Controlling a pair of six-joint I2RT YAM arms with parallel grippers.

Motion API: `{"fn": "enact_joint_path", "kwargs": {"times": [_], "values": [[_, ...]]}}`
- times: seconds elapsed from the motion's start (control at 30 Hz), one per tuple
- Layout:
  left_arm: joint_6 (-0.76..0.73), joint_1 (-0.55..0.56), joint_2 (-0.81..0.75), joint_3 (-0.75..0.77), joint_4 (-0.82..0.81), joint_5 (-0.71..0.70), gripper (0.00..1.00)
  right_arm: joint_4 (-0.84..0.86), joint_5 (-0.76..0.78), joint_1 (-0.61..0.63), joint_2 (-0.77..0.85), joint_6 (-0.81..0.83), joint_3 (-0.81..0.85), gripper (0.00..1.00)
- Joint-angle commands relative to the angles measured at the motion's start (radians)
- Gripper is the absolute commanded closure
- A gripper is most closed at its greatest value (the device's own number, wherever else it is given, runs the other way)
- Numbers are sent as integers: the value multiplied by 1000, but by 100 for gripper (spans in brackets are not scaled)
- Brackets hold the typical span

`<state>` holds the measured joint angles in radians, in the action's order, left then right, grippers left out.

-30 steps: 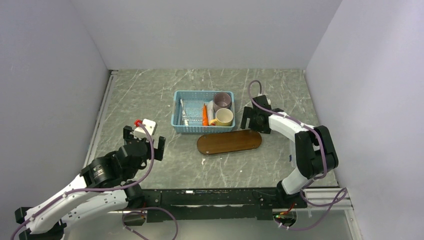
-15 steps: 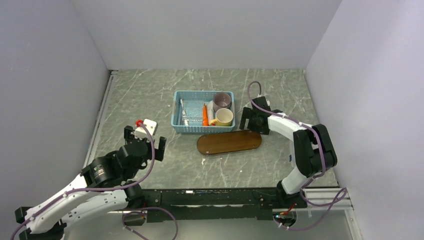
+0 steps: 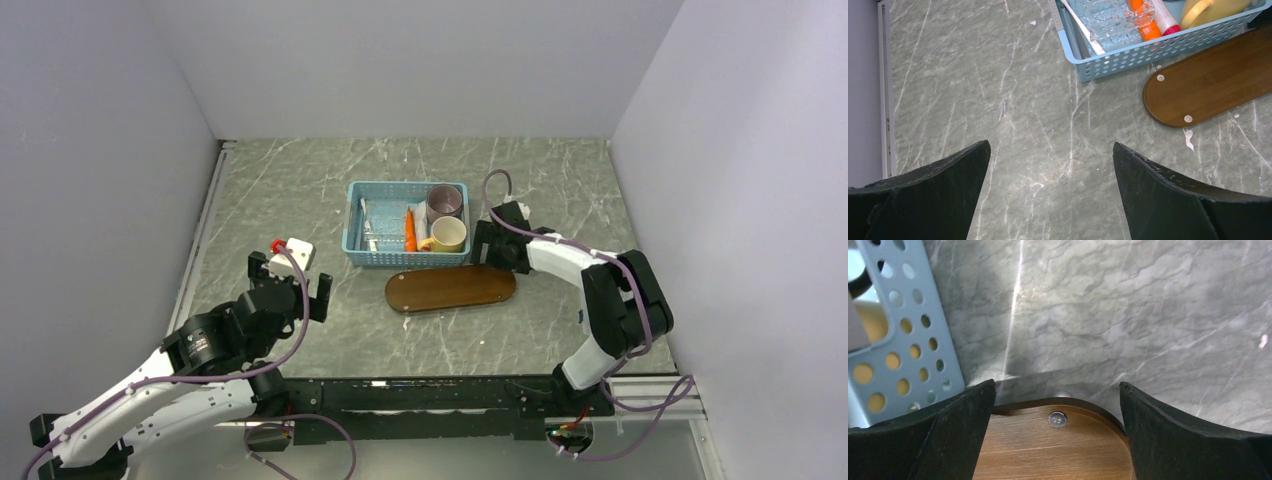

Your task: Prepare toiletry sets of a toothbrush and toothpaste on the tray

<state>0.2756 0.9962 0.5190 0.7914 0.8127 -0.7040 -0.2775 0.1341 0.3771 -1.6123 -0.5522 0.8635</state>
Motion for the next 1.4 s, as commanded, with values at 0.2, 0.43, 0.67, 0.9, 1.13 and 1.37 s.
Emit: {"fn": "enact_joint_path", "kwargs": {"times": [0.2,0.43,0.67,0.9,1.13,1.37], "values": [[2,-5,-11,16,-23,3,1,-34,20,96,88,-60,-95,4],[-2,-4,-7,16,-24,6,1,-40,28,173,132,-106,-125,4],[3,-5,8,19,-19,8,1,-10,14,258,111,-154,-131,4],[2,-5,11,18,-21,6,1,-23,41,336,61,-153,-51,4],[2,-6,10,19,-18,4,1,-37,67,396,-24,-164,51,4],[2,-5,10,16,-21,8,1,-42,63,452,-125,-164,160,4]]}}
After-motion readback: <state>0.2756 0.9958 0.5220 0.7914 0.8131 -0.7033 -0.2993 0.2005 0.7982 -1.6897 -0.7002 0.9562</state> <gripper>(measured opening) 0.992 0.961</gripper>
